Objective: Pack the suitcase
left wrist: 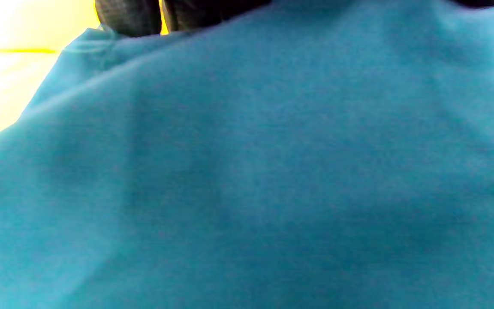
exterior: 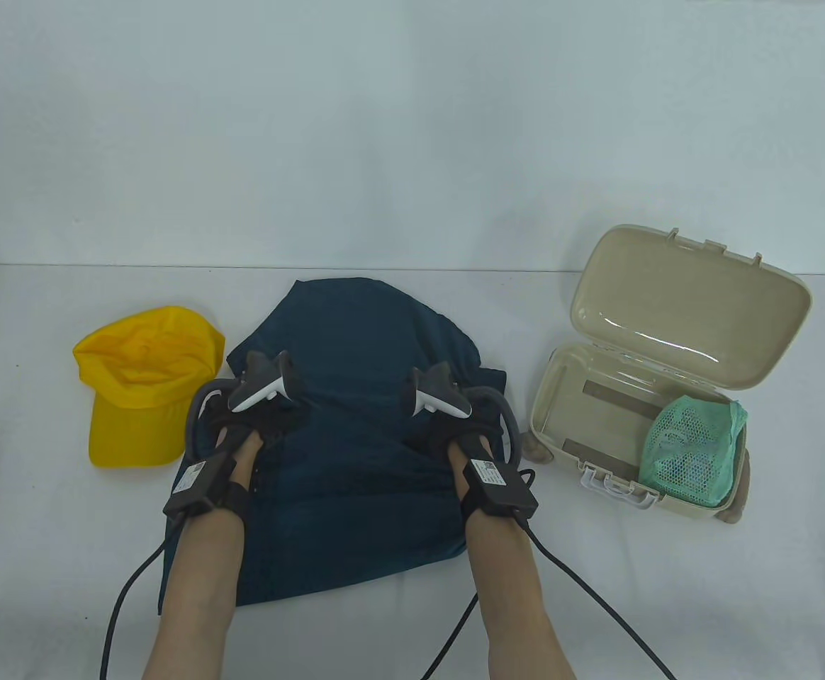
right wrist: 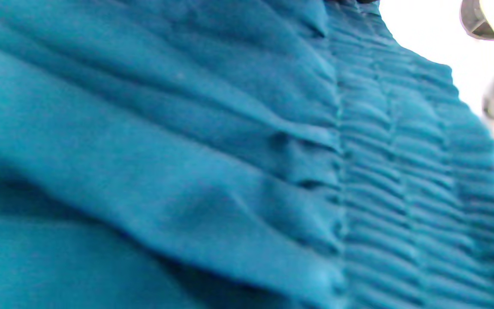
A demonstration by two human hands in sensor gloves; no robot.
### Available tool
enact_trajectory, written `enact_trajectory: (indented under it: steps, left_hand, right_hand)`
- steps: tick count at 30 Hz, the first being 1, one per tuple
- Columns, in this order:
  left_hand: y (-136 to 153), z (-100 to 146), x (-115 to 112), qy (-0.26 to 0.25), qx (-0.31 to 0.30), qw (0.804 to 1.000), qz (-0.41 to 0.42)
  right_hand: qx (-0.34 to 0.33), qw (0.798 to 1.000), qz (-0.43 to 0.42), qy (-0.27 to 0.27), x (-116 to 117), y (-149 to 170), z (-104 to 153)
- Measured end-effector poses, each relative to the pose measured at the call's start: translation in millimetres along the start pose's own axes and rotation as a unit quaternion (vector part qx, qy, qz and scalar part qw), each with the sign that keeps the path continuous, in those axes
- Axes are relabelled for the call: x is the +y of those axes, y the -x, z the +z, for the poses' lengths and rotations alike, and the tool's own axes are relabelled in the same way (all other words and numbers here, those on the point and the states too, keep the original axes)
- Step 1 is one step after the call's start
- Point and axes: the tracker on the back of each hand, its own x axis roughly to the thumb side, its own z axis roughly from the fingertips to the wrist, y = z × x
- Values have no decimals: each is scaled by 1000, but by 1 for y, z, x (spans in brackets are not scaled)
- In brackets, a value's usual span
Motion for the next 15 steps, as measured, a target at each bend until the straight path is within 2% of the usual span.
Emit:
enact_trajectory:
  steps: [7, 10, 15]
  left_hand:
    - [0, 5, 6, -7, -10, 1000, 10]
    - [2, 20, 18, -25, -33, 999, 14]
    - [17, 63, 40, -64, -79, 995, -5]
  right_hand:
    - [1, 1000, 7, -7, -2, 0, 0]
    - [3, 1000, 3, -14, -8, 1, 1]
    - [-33, 999, -15, 39, -32, 6, 26]
